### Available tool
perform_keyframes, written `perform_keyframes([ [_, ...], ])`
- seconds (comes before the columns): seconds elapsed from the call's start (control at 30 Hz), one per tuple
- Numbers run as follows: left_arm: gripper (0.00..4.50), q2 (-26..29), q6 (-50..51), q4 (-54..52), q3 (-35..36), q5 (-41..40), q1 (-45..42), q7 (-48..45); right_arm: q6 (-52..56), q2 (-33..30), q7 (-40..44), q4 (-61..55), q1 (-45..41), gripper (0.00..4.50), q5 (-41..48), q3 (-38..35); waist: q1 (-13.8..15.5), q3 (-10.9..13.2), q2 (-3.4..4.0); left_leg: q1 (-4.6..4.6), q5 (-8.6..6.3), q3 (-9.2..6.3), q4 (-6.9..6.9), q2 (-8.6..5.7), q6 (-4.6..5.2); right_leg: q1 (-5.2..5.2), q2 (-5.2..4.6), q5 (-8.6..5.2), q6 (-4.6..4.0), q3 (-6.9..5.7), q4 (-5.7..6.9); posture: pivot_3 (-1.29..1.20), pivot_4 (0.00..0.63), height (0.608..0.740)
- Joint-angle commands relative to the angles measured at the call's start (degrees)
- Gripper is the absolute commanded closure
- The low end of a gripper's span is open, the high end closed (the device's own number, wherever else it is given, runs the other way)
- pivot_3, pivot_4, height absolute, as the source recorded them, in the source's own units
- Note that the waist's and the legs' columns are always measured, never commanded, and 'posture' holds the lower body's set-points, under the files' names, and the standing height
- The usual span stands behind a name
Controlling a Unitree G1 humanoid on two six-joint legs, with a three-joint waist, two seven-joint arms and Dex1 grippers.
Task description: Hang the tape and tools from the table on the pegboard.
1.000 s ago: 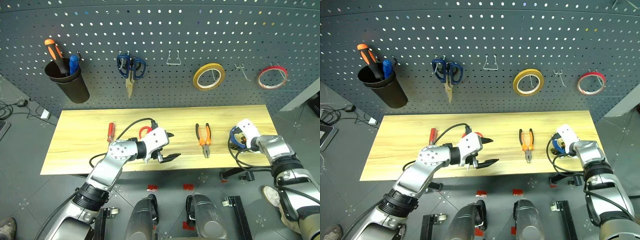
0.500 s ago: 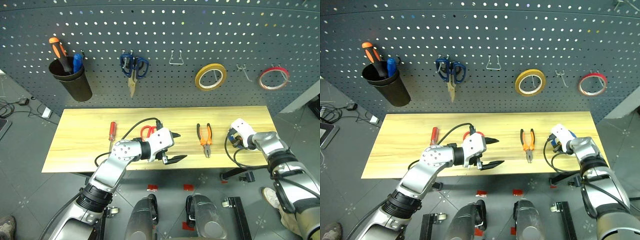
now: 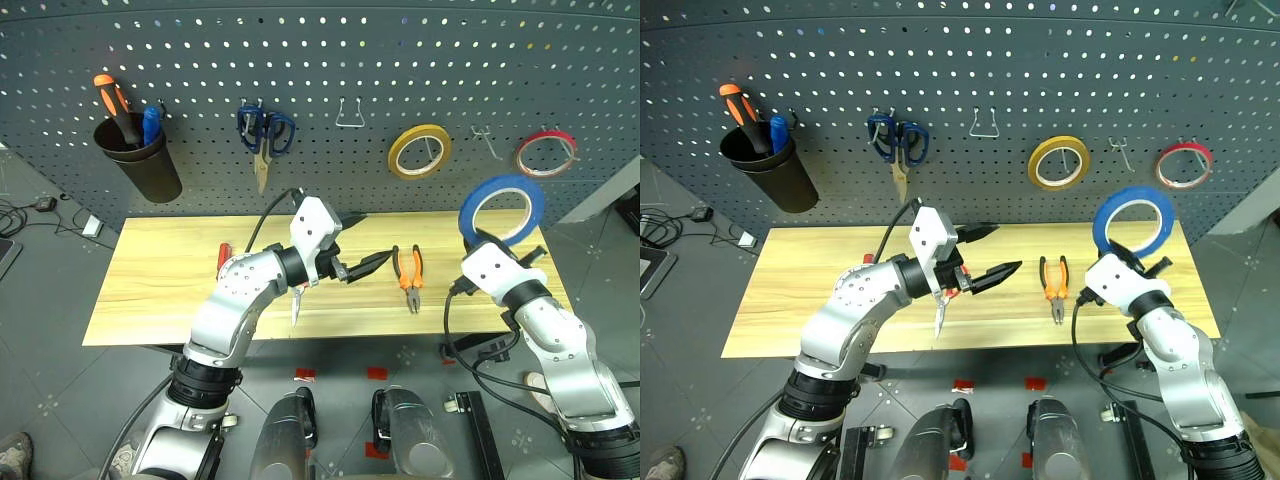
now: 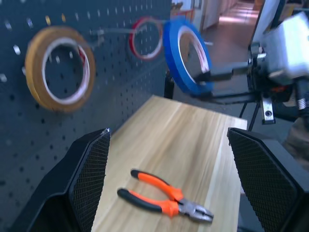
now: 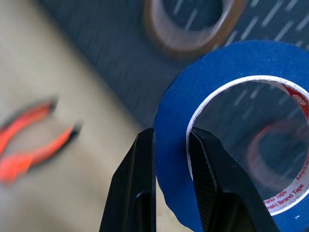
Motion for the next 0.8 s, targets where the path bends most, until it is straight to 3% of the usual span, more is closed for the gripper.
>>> perform_keyframes([
  [0.03,0.41,-0.15,-0.47,-0.81,0.57,-1.04,-1.78,-0.01,-2.32,0.35,-1.77,2.21,-5.02,3.82,0.35,-2.18,0.02,-0.02,-0.02,0.00,0.01,0.01,0.03,-0.02,0.02,0.00,-0.01,0.02,0.00,0.03,0.00,-0.33,0.256,0.740],
  [0.17,0.41,-0.06,-1.41,0.62,-0.23,0.01,-2.72,-0.05,-10.10,0.93,-1.93,21.39,-17.73,3.82,5.63,-2.94,-0.34,-0.02,-0.04,0.00,0.01,0.06,0.13,0.00,0.03,0.02,0.00,0.22,-0.33,0.05,0.00,-0.32,0.251,0.740],
  [0.47,0.41,0.75,-2.19,1.47,-0.10,0.85,-2.01,0.14,-16.60,2.95,-1.77,41.33,-28.84,3.82,8.65,-2.15,-0.99,-0.03,-0.05,-0.02,0.03,0.30,-0.05,-0.01,0.05,0.00,-0.03,0.25,-0.41,0.00,-0.10,-0.30,0.243,0.740],
  [0.5,0.41,1.05,-2.19,1.50,0.07,0.93,-1.75,0.09,-16.58,3.16,-1.47,41.08,-28.50,3.11,8.97,-2.23,-0.98,-0.03,-0.05,-0.02,0.03,0.32,-0.06,-0.01,0.05,-0.01,-0.03,0.25,-0.41,0.00,-0.11,-0.30,0.245,0.740],
  [0.67,0.41,4.89,-3.49,1.53,0.57,2.19,1.27,-1.64,-10.54,4.97,-1.33,32.57,-20.82,1.70,10.40,-3.21,-0.90,-0.14,-0.04,-0.01,0.04,0.30,-0.04,0.04,0.05,-0.01,-0.04,0.25,-0.40,0.02,-0.04,-0.29,0.242,0.740],
  [0.8,0.41,12.77,-8.97,1.90,-0.61,6.26,6.33,-5.99,4.96,10.37,0.07,18.82,-11.85,0.31,12.71,-2.24,-0.95,-0.14,-0.02,-0.01,0.04,0.35,-0.03,0.13,0.04,-0.05,-0.01,0.25,-0.41,0.06,0.00,-0.29,0.250,0.740],
])
